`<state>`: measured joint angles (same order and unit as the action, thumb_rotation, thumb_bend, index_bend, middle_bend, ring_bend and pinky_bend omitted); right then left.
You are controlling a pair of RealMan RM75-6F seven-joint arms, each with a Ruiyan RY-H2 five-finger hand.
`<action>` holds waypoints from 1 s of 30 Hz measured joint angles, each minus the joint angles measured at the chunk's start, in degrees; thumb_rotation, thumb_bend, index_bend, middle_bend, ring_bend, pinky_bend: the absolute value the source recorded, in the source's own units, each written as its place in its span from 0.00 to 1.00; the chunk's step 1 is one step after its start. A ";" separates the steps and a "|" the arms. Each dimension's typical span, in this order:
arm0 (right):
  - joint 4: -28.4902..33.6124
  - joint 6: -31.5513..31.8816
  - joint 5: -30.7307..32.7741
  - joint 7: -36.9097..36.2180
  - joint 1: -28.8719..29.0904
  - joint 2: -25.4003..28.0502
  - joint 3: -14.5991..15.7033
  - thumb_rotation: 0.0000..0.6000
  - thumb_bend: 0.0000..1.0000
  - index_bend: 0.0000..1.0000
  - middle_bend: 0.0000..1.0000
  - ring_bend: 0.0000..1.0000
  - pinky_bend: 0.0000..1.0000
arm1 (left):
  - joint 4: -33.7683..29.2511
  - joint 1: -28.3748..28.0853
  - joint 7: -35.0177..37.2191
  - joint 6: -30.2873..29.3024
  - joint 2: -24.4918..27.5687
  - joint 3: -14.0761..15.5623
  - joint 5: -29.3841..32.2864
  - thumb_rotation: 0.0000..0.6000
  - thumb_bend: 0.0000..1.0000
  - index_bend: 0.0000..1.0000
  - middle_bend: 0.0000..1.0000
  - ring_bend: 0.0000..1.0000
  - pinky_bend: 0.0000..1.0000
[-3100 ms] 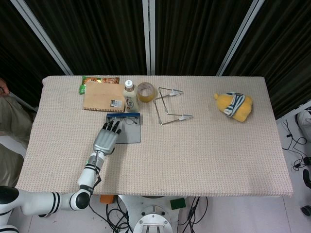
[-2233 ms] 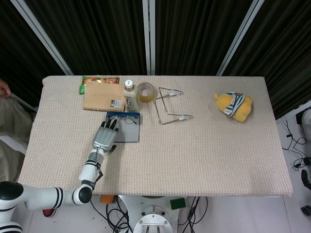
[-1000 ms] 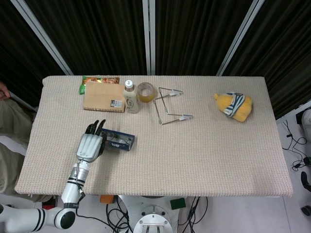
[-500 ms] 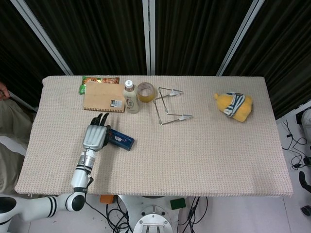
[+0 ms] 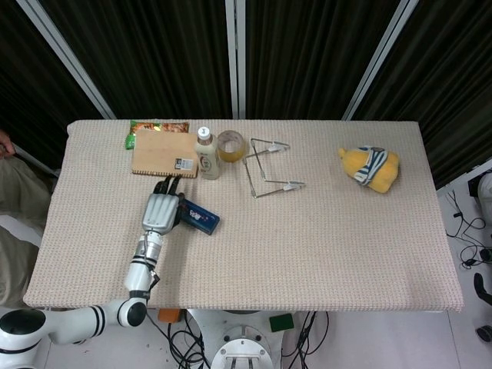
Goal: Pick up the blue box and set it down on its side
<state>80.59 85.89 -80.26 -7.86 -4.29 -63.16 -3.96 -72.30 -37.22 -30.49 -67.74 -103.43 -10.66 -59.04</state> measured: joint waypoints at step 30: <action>-3.78 4.43 -2.43 -4.11 -1.42 -1.46 -0.15 1.00 0.48 0.00 0.00 0.00 0.00 | -10.23 10.00 11.61 -9.76 15.63 10.56 -18.02 0.33 0.19 0.02 0.00 0.00 0.13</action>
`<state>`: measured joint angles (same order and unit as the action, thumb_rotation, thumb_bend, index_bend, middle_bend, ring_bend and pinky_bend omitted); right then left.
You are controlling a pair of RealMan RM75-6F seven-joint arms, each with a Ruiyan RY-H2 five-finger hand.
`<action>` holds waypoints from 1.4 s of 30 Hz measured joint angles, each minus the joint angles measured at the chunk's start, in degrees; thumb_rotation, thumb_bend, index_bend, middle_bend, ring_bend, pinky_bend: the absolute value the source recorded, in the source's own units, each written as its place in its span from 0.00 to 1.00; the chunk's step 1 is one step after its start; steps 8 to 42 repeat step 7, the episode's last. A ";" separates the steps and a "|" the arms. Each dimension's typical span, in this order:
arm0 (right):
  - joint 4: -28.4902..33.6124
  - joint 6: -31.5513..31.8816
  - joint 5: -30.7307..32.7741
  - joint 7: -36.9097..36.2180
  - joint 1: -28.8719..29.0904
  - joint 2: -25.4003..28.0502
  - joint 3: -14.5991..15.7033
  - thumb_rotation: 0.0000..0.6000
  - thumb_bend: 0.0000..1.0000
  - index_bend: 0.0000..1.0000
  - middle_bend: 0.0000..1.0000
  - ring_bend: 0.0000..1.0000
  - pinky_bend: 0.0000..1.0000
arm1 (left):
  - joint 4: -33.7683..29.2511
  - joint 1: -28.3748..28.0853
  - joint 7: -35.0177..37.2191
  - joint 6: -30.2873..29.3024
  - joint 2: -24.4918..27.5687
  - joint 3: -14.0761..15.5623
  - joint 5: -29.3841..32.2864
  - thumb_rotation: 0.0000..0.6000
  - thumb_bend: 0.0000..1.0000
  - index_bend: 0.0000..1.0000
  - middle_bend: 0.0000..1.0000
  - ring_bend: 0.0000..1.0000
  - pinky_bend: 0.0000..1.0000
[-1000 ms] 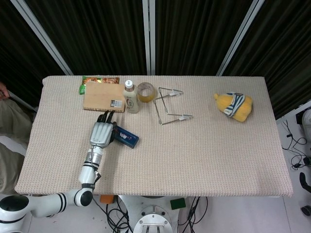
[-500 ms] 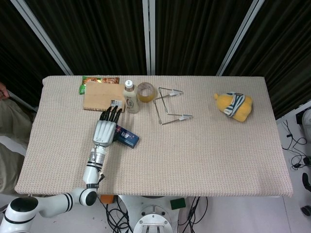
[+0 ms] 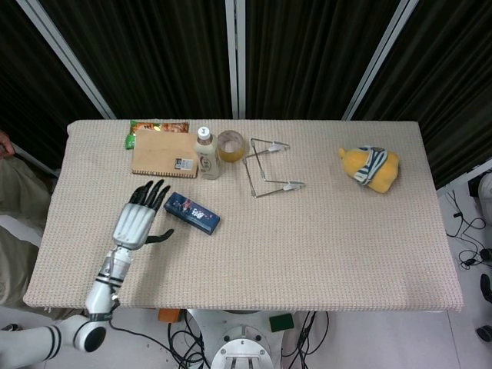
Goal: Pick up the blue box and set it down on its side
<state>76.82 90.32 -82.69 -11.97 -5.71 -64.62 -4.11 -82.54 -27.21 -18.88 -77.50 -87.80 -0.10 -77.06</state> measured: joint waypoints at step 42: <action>-4.82 1.45 -2.04 -2.94 -0.52 -2.64 0.78 1.00 0.48 0.00 0.00 0.00 0.00 | -4.91 11.79 3.97 -11.04 12.05 8.30 -6.36 0.22 0.19 0.03 0.00 0.00 0.13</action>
